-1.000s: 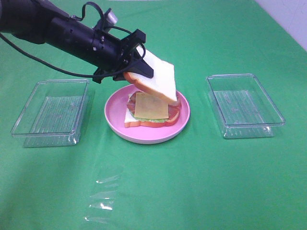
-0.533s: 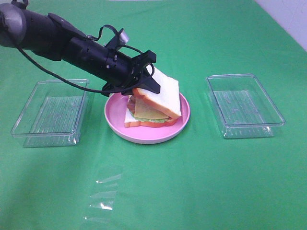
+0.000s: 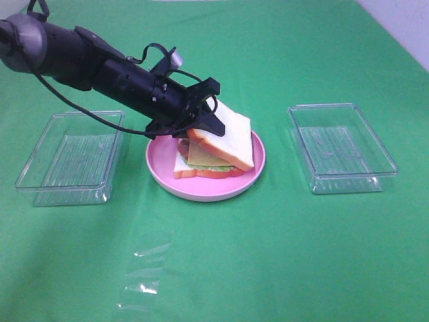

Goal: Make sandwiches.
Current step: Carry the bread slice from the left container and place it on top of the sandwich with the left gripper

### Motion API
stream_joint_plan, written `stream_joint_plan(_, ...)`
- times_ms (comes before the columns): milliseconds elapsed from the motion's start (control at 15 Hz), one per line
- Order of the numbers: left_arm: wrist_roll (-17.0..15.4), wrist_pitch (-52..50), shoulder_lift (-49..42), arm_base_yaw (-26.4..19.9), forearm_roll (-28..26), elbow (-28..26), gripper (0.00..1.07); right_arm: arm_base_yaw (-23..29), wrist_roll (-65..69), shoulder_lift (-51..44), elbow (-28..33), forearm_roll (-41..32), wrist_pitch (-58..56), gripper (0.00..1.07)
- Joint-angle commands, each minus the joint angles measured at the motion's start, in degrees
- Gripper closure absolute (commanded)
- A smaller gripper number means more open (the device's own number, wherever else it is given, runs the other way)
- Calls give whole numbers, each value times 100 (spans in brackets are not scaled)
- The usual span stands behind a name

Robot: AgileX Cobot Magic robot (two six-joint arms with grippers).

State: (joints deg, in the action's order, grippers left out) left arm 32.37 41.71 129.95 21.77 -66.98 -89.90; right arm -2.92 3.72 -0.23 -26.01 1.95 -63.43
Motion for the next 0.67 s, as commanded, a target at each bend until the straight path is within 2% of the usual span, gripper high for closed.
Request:
stream_joint_plan(67,-63,29,-6,29,6,-34,107,6,6,-155,11,0,40,9)
stream_joint_plan(133,-69,29,-6,29,23,-34,104,6,6,-155,11,0,40,9)
stream_joint_plan(267,-74,29,-6,29,29,-34,89,6,6,-155,11,0,40,9)
stream_joint_plan(333,-74,23,-6,29,29,-34,76,6,6,-155,11,0,40,9)
stream_joint_plan(400,-74,23,-6,29,29,-34,49,6,6,-155,11,0,40,9)
stream_joint_plan(533,-80,74,-6,29,109,-74,41,6,6,-155,11,0,40,9)
stream_joint_plan(667,-384,281,-6,29,458,-264,41,6,6,-155,11,0,40,9)
